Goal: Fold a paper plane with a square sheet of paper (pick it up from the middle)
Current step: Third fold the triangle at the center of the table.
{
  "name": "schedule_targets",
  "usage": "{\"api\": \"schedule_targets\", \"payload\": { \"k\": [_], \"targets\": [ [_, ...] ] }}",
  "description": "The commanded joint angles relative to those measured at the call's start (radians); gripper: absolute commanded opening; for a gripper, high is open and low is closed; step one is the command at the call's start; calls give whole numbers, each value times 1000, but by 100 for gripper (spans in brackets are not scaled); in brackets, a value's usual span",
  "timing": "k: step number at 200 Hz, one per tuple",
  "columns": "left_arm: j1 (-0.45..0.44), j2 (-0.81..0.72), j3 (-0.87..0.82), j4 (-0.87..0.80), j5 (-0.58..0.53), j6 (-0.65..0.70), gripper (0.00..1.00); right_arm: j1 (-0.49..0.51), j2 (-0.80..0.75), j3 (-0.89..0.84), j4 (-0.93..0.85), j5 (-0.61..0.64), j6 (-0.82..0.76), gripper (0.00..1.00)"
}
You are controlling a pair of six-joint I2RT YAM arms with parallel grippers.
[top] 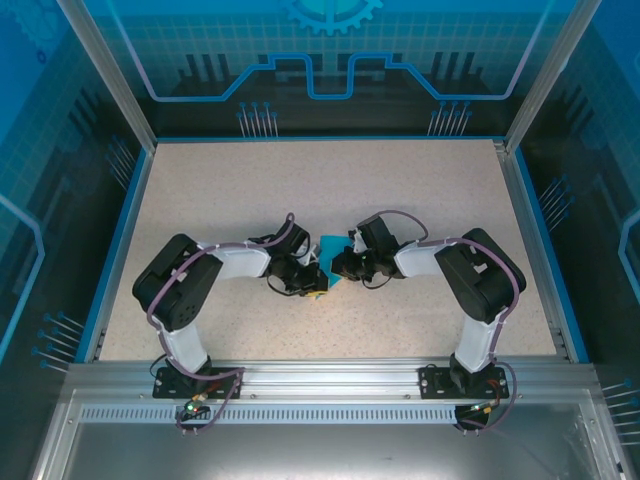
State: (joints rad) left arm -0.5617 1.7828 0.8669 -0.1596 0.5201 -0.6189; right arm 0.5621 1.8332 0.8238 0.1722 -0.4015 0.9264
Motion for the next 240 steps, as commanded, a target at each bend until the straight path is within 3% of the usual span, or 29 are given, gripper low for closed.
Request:
{"api": "schedule_targets", "payload": {
  "k": [1, 132, 240],
  "targets": [
    [2, -39, -20, -31, 16, 9, 20, -10, 13, -8, -54, 22, -9, 13],
    [2, -9, -70, -75, 12, 38, 20, -11, 12, -6, -79, 34, -21, 14],
    [4, -175, -91, -79, -25, 18, 20, -20, -7, 3, -85, 29, -23, 14]
  ]
}}
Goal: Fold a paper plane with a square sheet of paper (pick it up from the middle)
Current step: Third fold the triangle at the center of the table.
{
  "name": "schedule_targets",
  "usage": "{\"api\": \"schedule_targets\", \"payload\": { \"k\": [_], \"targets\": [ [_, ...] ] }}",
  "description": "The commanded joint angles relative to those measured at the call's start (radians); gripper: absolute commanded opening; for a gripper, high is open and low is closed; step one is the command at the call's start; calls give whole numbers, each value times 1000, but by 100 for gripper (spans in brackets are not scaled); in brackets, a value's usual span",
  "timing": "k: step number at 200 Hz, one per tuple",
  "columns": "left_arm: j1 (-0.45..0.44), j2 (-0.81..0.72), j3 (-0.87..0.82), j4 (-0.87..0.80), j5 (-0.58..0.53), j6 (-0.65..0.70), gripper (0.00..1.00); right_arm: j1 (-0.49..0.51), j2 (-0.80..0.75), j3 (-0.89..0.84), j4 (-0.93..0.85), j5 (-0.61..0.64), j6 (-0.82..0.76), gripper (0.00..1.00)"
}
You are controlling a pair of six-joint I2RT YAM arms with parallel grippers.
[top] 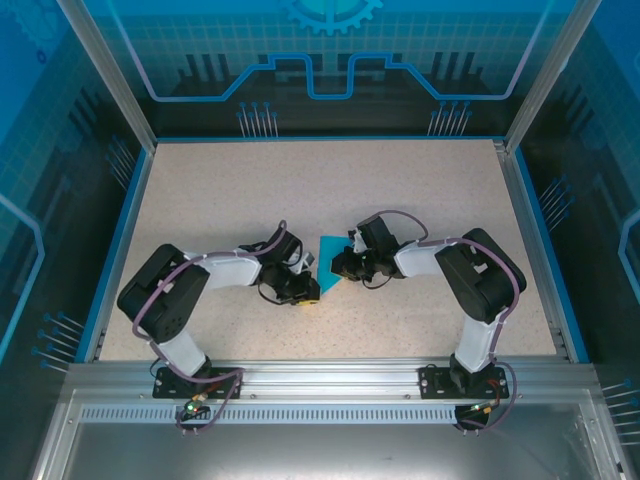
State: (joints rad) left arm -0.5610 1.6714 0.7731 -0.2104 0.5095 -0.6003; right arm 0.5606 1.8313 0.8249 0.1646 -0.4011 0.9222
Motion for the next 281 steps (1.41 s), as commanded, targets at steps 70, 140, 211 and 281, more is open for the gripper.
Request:
{"api": "schedule_targets", "payload": {
  "k": [70, 140, 211, 281],
  "targets": [
    [4, 11, 115, 59, -32, -26, 22, -21, -38, 48, -89, 12, -24, 16],
    [5, 140, 127, 84, -54, -33, 19, -41, -92, 30, -61, -40, -3, 18],
    [4, 158, 128, 63, -84, -3, 18, -11, -147, -52, -46, -28, 2, 14],
    [4, 172, 117, 39, -112, 9, 15, -16, -21, -89, 86, -29, 57, 14]
  ]
}}
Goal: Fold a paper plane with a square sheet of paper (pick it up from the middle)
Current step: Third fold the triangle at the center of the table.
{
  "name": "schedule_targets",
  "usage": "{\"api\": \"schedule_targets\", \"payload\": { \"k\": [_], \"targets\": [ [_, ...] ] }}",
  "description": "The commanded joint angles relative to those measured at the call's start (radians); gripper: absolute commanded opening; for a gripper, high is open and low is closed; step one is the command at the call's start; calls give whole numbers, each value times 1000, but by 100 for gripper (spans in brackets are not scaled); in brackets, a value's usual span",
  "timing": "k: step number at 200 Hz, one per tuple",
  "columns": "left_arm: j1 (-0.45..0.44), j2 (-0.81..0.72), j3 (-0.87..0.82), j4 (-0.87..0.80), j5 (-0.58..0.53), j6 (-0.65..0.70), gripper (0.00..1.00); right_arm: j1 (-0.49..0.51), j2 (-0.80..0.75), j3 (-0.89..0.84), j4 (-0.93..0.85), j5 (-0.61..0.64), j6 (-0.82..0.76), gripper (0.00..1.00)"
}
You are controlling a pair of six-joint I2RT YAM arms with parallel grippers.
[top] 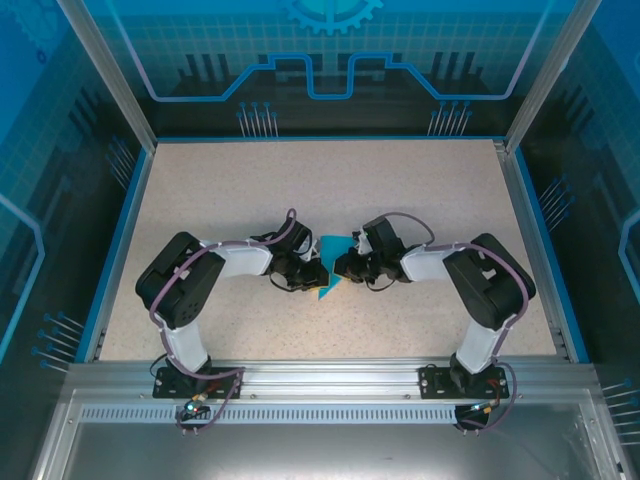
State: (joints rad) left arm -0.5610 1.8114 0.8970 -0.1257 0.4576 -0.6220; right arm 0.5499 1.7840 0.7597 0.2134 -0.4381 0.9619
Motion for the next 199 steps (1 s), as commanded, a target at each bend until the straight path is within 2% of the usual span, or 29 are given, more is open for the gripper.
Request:
{"api": "schedule_targets", "payload": {
  "k": [1, 23, 56, 159, 199],
  "targets": [
    [4, 33, -8, -46, -60, 31, 15, -6, 28, -24, 39, 9, 19, 14],
    [5, 41, -14, -57, -75, 37, 14, -47, 28, -67, 125, -7, 56, 15],
    [5, 52, -27, -65, -85, 45, 12, -67, 11, -28, 1, 30, -6, 15],
    [5, 49, -46, -64, -86, 56, 11, -175, 7, -33, -19, 42, -45, 17],
    [4, 47, -46, -54, -61, 63, 12, -197, -41, -32, -3, 37, -76, 17]
  ]
}}
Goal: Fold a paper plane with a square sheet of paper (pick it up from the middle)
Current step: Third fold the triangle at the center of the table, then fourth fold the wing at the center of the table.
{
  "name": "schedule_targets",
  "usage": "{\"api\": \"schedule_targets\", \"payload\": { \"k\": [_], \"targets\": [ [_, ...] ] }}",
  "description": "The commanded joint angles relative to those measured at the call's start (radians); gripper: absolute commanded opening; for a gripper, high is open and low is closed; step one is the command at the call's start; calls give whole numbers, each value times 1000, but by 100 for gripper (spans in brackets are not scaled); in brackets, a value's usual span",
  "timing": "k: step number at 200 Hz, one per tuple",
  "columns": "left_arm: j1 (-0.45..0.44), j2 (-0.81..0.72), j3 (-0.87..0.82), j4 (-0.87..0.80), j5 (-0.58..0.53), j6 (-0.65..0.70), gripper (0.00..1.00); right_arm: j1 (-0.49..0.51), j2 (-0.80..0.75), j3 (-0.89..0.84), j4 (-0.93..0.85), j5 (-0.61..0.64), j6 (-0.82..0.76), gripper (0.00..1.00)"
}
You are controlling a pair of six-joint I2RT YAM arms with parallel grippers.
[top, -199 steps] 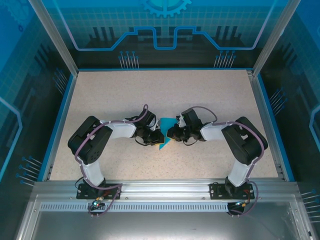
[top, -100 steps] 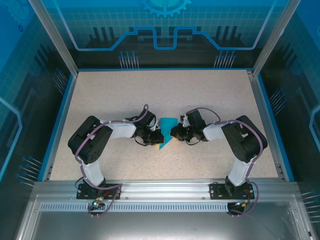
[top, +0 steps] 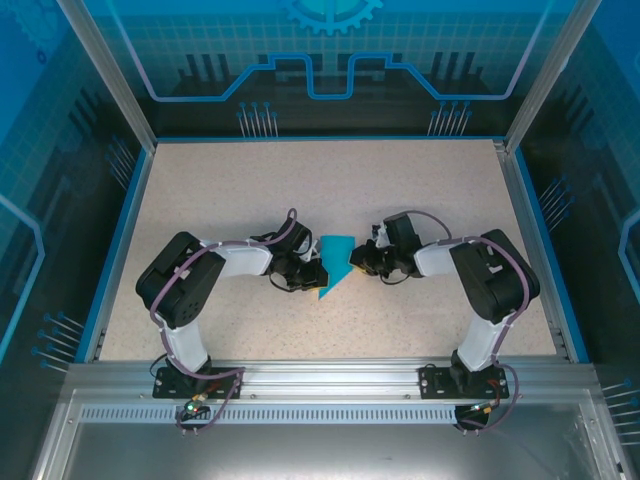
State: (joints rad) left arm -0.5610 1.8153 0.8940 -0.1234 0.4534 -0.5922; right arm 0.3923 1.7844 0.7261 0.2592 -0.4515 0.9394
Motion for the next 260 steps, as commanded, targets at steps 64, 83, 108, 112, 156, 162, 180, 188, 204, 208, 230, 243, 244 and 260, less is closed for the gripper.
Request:
{"api": "schedule_targets", "payload": {
  "k": [64, 83, 108, 112, 156, 162, 180, 188, 204, 208, 230, 243, 244, 260],
  "targets": [
    [5, -22, -16, -36, 14, 40, 16, -26, -131, -14, -130, 30, -93, 21],
    [5, -58, 10, -38, 24, 34, 19, -15, -153, -29, -141, 27, -88, 23],
    [7, -105, 47, -47, 5, 38, 22, 3, -175, -41, -159, 27, -86, 27],
    [7, -110, 54, -49, -2, 40, 22, 5, -177, -42, -161, 26, -86, 28],
    [30, -78, 125, -86, -42, 60, 22, 26, -175, -45, -160, 22, -78, 35],
    [34, -64, 131, -87, -41, 59, 22, 26, -172, -43, -159, 20, -77, 36],
    [42, -35, 150, -87, -35, 59, 22, 29, -158, -36, -160, 16, -73, 37],
    [42, -29, 156, -88, -36, 63, 22, 32, -153, -33, -158, 13, -73, 38],
    [43, -15, 162, -91, -35, 65, 22, 37, -138, -28, -158, 8, -70, 38],
    [43, -13, 162, -88, -31, 65, 22, 39, -136, -27, -157, 8, -69, 38],
    [42, -23, 157, -83, -28, 59, 22, 43, -128, -27, -148, 12, -62, 39],
    [43, -40, 154, -86, -32, 59, 23, 44, -125, -25, -147, 13, -60, 40],
    [43, -43, 155, -86, -33, 60, 23, 44, -125, -25, -147, 14, -60, 40],
    [44, -71, 151, -89, -39, 67, 24, 47, -123, -25, -150, 17, -60, 40]
  ]
}}
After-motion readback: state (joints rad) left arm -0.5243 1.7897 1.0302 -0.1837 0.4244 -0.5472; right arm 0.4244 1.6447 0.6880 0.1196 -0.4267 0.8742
